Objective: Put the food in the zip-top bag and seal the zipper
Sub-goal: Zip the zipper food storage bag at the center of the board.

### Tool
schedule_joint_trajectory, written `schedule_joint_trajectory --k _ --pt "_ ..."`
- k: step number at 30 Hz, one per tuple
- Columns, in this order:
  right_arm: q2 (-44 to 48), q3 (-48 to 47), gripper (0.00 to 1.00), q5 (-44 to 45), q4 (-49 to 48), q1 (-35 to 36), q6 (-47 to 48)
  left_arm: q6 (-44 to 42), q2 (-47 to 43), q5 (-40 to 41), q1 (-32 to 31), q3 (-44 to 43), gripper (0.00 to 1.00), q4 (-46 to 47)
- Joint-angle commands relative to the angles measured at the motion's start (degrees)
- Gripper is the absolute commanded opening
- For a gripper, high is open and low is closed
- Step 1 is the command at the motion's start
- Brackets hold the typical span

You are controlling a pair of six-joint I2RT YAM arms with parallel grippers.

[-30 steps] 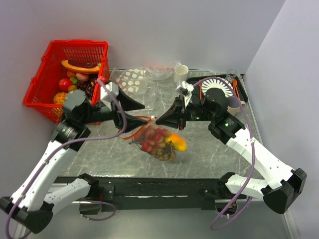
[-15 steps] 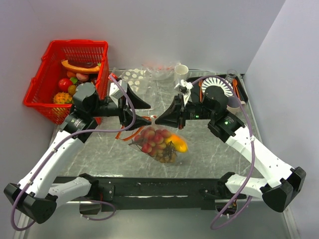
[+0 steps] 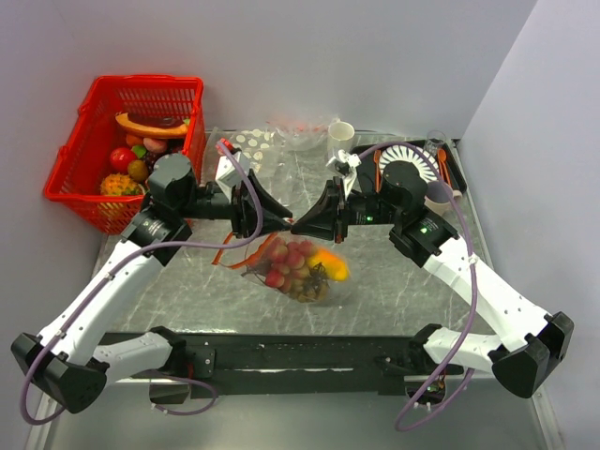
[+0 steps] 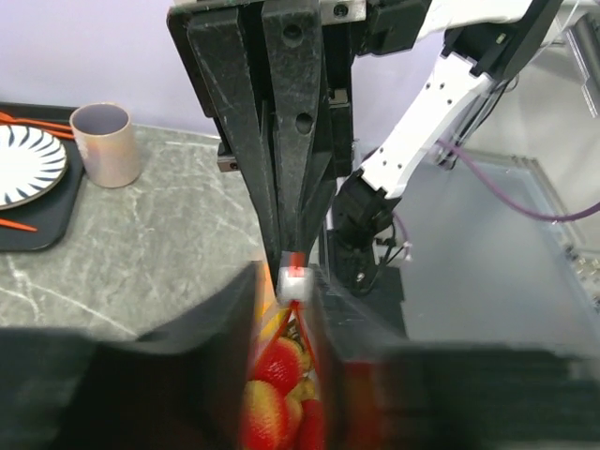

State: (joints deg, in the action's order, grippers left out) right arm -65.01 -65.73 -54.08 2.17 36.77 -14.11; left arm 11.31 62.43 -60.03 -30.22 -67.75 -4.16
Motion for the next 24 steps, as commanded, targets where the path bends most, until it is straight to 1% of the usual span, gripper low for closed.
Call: schedule_joint_trajectory --k 1,2,8,9,10,11,12,14,15,18,21,22,24 --pt "0.2 -3.6 0.0 -0.8 -3.4 0.1 -0.6 -1.7 -0.5 0.6 -0.5 -2.8 0.05 -0.5" --pt "0.3 -3.5 0.0 -0.5 -3.6 0.1 -0.7 -1.9 -0.8 1.4 -0.5 -2.8 0.01 -0.8" --pt "1.1 -3.1 0.01 0.4 -3.5 0.1 0.8 -1.8 -2.2 3.8 -0.5 -2.3 0.01 -1.0" --pt "1.2 -3.0 0.07 0.2 -3.8 0.2 0.8 -1.6 -2.3 3.9 -0.5 -2.4 0.01 -0.9" --pt "1.1 -3.1 0.16 0.1 -3.8 0.1 1.2 -1.3 -2.3 3.9 -0.5 -2.5 0.01 -0.8" --pt "1.1 -3.0 0.35 0.6 -3.8 0.1 1.3 -0.6 -2.3 3.6 -0.5 -2.6 0.01 -0.6" --pt "0.9 -3.1 0.4 1.0 -3.8 0.3 1.3 -0.2 -2.3 3.5 -0.5 -2.4 0.01 0.3" --pt "0.6 -3.3 0.47 1.8 -3.4 0.6 1.4 1.0 -2.2 2.8 -0.5 -2.1 0.01 1.2" --pt "0.5 -3.6 0.48 1.9 -3.1 0.8 2.0 1.2 -2.1 2.7 -0.5 -2.2 0.01 1.5" --pt "-0.2 -4.0 0.49 2.5 -2.9 1.7 3.3 1.5 -2.0 2.4 -0.5 -2.3 0.01 1.6" --pt "-0.8 -4.3 0.43 3.9 -2.9 2.5 4.3 1.9 -1.8 1.9 -0.5 -2.7 0.01 1.6" --pt "-1.2 -4.3 0.33 4.0 -3.2 2.7 4.4 2.2 -1.8 1.7 -0.5 -2.7 0.01 1.9" --pt "-1.4 -4.6 0.24 3.9 -3.8 2.7 4.3 2.3 -1.9 1.7 -0.5 -2.6 0.01 1.9"
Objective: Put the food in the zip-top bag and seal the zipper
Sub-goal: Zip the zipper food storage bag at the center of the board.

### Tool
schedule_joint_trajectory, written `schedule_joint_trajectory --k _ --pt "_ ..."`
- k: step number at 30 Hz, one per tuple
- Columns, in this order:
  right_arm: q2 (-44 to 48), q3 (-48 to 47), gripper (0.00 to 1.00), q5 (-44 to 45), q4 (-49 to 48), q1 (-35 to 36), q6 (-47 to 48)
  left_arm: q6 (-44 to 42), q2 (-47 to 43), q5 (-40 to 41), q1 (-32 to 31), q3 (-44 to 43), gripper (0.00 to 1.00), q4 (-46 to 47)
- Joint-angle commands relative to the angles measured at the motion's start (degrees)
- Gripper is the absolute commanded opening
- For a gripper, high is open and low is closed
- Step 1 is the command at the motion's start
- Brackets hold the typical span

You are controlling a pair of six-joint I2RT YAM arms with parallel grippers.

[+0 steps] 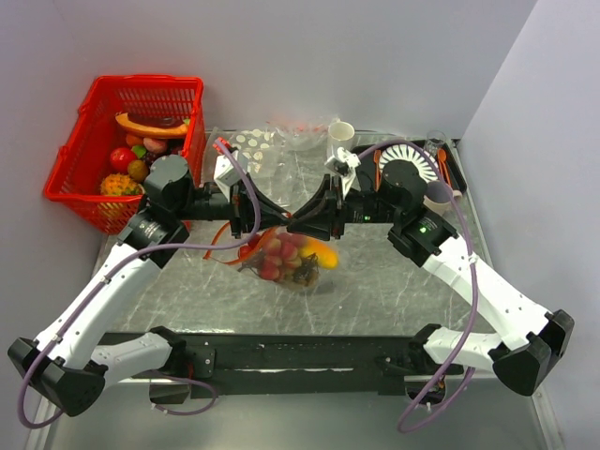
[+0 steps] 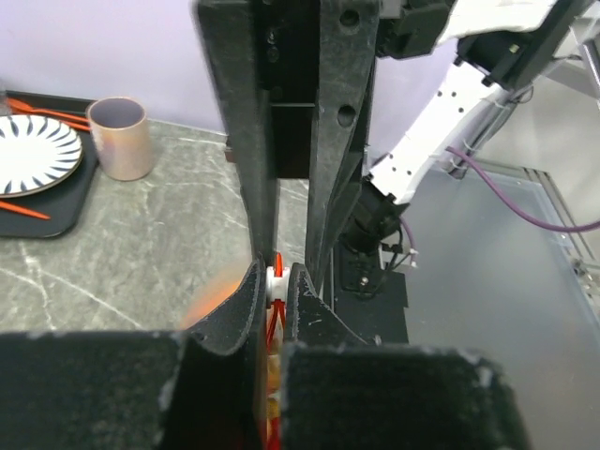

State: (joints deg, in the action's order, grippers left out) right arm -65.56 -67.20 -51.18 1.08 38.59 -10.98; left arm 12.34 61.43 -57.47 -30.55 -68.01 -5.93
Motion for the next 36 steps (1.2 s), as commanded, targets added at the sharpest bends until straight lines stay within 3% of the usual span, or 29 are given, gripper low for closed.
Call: schedule_joint_trajectory --k 1,4,16,24,36 --pt "-1.2 -3.4 0.13 0.8 -2.7 1.0 1.1 1.3 -1.0 -0.9 -0.1 -2.4 0.01 3.5" --pt "-1.2 -3.8 0.0 1.0 -2.1 0.9 1.9 1.1 -1.4 -0.5 -0.2 -2.1 0.01 3.2" --pt "9.5 1.5 0.0 10.9 -6.9 -2.9 -3.2 4.5 -1.9 0.2 -0.2 1.7 0.01 6.8" --pt "13.3 1.7 0.0 20.1 -3.5 -5.9 -4.0 3.8 -1.7 2.2 -0.3 1.6 0.01 6.0" --pt "17.0 1.1 0.0 50.6 3.5 -11.9 -5.5 2.5 -0.7 4.6 -0.3 3.3 0.01 1.3"
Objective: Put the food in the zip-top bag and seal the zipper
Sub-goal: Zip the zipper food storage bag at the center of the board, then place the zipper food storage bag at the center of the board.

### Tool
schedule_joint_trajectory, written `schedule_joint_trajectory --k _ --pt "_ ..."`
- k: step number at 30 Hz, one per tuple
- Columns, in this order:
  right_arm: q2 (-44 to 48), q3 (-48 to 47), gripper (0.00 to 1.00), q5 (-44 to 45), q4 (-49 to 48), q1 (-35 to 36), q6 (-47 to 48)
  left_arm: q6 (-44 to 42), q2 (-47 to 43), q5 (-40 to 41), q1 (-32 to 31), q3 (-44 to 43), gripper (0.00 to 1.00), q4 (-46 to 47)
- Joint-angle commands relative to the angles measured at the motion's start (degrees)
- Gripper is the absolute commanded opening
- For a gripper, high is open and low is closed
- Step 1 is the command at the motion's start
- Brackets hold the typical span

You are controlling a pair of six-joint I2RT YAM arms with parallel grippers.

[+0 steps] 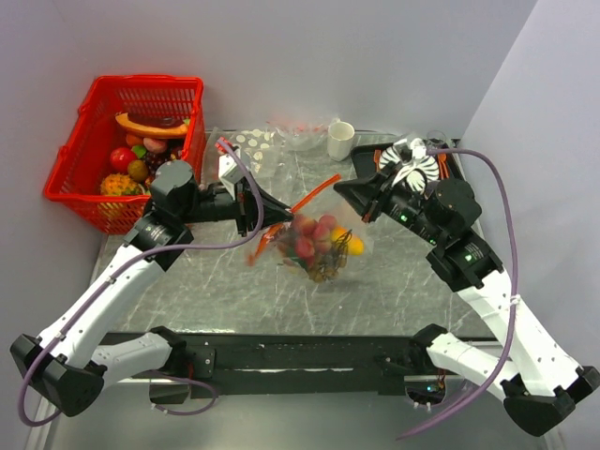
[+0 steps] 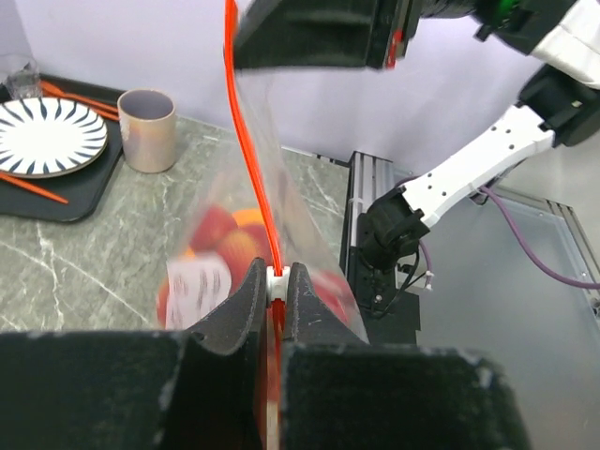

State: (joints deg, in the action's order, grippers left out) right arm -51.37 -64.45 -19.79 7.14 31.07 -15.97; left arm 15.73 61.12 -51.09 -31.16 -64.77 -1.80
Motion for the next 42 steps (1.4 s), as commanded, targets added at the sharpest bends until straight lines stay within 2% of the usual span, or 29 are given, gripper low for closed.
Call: schedule_joint_trajectory --k 1,6,17,24,28,29,32,34,38,42 --pt "2.9 -1.7 0.0 20.6 -2.1 -4.7 -1.0 -1.2 -0.3 -1.1 0.3 -0.2 0.01 -3.3" --pt "3.1 -0.8 0.0 27.3 -0.7 -7.0 -3.2 -2.5 0.3 0.2 0.1 0.1 0.01 -5.1" --pt "3.3 -0.2 0.0 32.8 0.0 -10.9 -4.3 -4.6 0.7 4.0 -0.5 -0.4 0.01 -10.4" --pt "3.9 2.4 0.0 35.3 0.2 -11.9 -7.0 -4.5 1.5 12.1 -0.6 -1.1 0.01 -14.1" --pt "4.5 5.0 0.0 35.4 -0.1 -12.0 -8.3 -2.4 2.6 20.1 -0.6 -1.6 0.01 -15.7" --pt "5.0 5.8 0.0 34.7 -0.9 -11.9 -9.0 -1.8 3.6 24.5 -0.6 -1.8 0.01 -15.9" --pt "5.3 10.1 0.0 30.8 -3.5 -12.0 -11.5 1.8 5.9 30.1 -0.5 -2.6 0.01 -16.0" --pt "5.1 13.1 0.0 29.5 -4.5 -12.0 -13.5 4.6 7.4 31.1 -0.5 -2.9 0.01 -14.0" --pt "4.7 16.5 0.0 32.9 -5.4 -12.0 -14.0 9.3 13.9 33.7 -0.5 -6.3 0.01 -10.1" --pt "4.4 16.4 0.0 39.2 -3.4 -12.4 -12.5 10.8 20.3 31.5 -0.6 -10.6 0.01 -6.1"
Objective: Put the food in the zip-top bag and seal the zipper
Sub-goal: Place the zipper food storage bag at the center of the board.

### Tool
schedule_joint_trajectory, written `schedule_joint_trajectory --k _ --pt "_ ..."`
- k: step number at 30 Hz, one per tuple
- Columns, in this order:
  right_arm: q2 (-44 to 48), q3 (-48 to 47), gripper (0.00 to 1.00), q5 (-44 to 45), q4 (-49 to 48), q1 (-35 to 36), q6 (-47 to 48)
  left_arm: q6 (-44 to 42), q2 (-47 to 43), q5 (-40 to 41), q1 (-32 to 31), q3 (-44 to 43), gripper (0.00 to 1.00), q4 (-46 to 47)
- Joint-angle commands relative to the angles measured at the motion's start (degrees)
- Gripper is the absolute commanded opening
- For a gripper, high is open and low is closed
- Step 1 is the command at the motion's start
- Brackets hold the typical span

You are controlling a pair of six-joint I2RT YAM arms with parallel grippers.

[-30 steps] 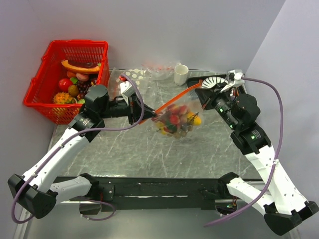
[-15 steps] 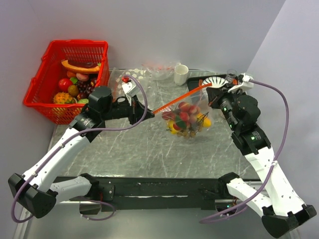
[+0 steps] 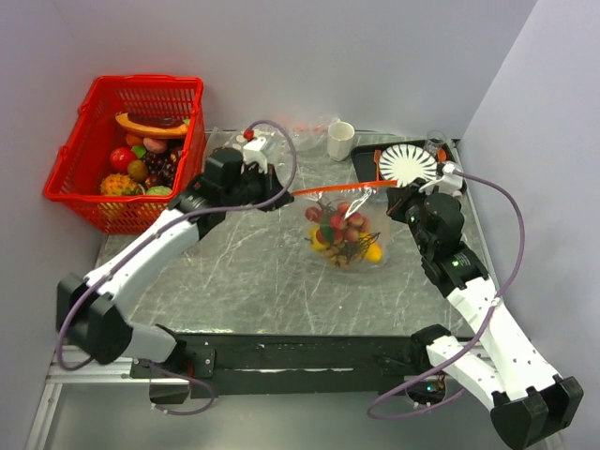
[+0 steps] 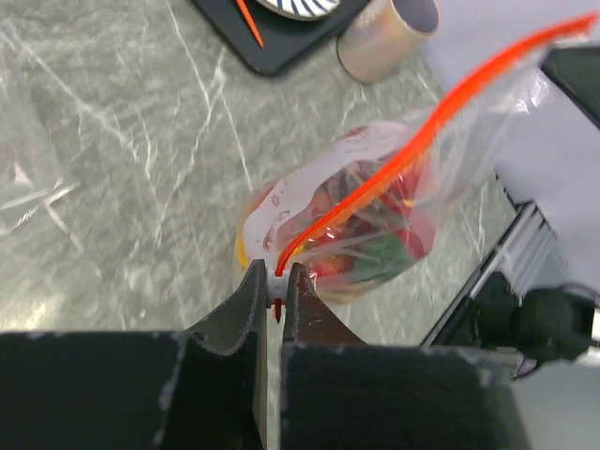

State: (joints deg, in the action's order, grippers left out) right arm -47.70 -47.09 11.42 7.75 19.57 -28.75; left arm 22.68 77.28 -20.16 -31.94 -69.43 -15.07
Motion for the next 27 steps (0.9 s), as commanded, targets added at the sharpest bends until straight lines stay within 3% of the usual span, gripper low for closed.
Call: schedule_joint_trajectory --k 1,8,15,19,27 --pt "0.2 -1.3 0.0 9.0 -2.6 -1.2 0.7 4.0 7.2 0.2 0.2 -8.4 0.01 7.7" --pt "-6.1 -4.7 0.0 8.0 -2.7 -8.1 0.3 5.4 22.6 1.3 0.2 -23.1 0.01 9.0" --pt "-8.9 -5.3 0.0 1.6 -4.8 -21.0 -2.7 9.2 37.8 -3.6 0.2 -39.4 0.01 10.9" --pt "-11.3 -5.8 0.01 0.9 -5.6 -23.6 -3.5 12.0 46.0 -6.2 0.1 -47.7 0.01 12.5" --pt "-12.5 -4.9 0.02 0.7 -6.8 -25.3 -5.3 14.7 49.5 -7.3 -0.7 -48.6 0.06 18.1"
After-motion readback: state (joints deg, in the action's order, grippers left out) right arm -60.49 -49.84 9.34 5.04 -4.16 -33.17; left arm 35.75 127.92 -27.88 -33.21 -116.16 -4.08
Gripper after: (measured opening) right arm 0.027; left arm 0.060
